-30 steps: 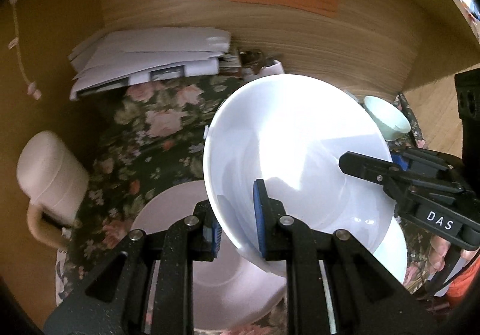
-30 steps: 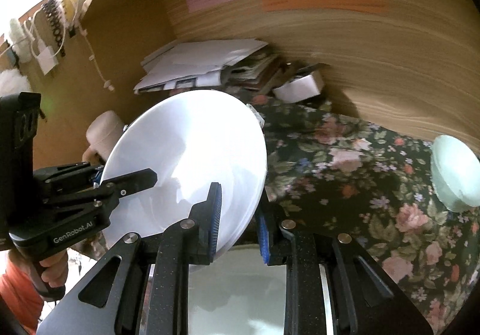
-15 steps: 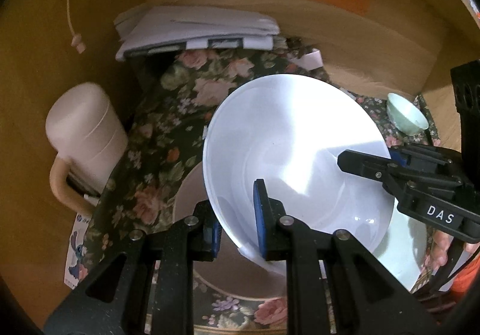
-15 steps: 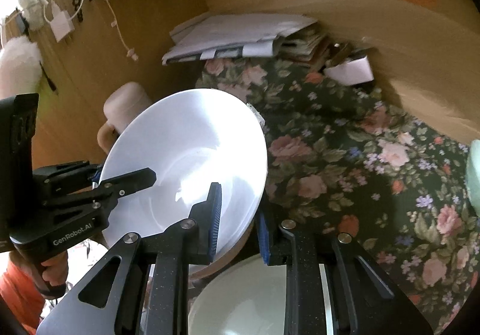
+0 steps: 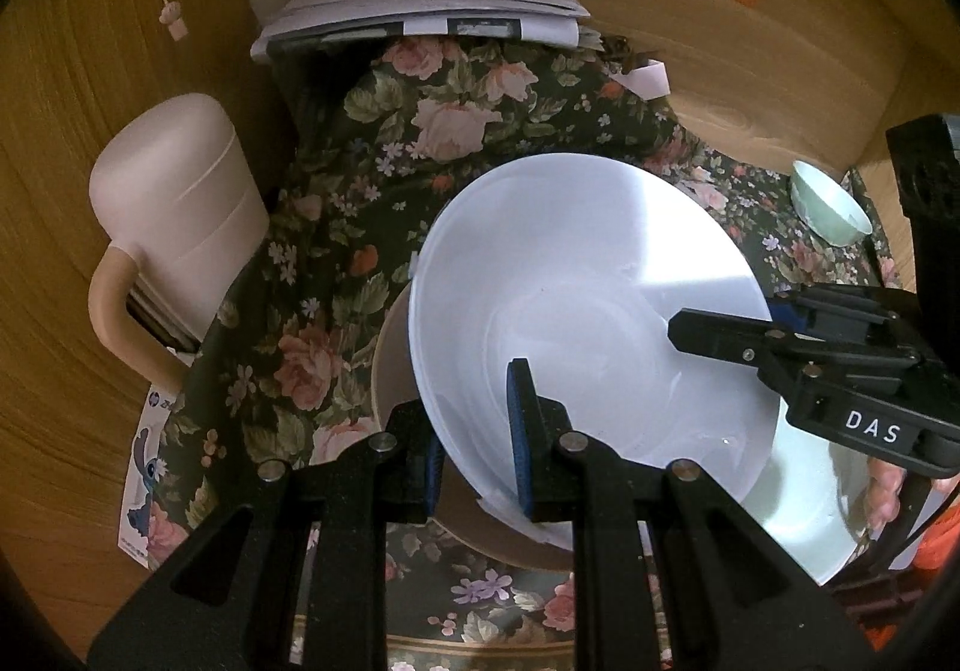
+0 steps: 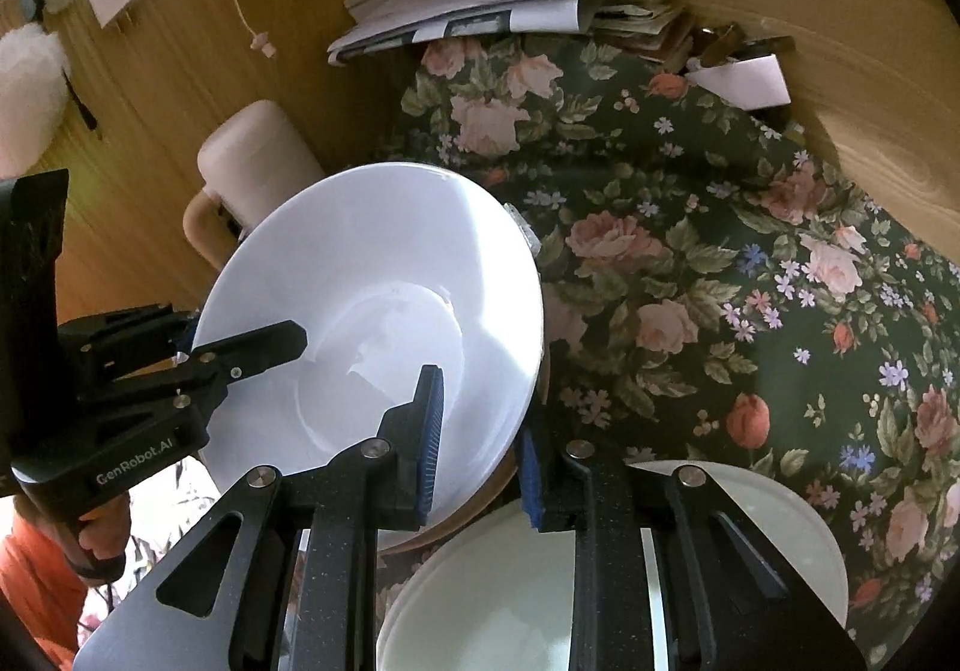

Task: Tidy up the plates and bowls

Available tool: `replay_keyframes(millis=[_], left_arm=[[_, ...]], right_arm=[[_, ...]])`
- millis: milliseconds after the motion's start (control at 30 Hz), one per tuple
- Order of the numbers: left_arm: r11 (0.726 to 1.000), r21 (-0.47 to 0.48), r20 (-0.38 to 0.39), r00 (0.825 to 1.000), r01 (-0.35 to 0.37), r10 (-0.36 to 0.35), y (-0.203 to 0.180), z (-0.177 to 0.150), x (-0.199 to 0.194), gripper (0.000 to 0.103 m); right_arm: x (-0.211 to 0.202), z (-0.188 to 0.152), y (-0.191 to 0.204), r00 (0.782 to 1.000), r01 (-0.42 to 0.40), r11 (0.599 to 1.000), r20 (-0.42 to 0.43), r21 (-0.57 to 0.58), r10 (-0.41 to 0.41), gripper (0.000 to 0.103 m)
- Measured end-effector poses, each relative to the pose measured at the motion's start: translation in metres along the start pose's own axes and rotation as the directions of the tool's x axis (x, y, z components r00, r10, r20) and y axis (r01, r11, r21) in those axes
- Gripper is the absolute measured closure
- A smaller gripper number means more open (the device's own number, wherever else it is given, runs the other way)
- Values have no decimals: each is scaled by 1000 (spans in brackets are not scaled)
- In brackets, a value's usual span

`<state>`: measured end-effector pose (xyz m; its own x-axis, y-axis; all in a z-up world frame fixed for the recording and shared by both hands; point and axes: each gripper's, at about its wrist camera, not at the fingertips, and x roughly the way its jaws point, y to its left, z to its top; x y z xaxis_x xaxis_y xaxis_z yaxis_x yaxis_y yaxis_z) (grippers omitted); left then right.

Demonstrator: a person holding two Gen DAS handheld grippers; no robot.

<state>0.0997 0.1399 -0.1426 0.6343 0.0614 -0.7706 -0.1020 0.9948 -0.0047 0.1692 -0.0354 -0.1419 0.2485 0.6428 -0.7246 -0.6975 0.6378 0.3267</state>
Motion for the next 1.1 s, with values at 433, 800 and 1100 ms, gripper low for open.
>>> replay_keyframes(millis=[433,800,1100], left_arm=[[1000,-7,-27,1000,-5,5,2,-5,10,85],[999,11,-15,999,-31,31,2,-7,11,85],[999,4,1,999,-54,54,3,-4,11,84]], right_arm=[[2,1,2,1000,25,999,-13,-34,-25,80],[-6,2,2,1000,9,1000,-5,-26,-9,80],[-14,-3,-10,999,43,999,15,-14,-43,80]])
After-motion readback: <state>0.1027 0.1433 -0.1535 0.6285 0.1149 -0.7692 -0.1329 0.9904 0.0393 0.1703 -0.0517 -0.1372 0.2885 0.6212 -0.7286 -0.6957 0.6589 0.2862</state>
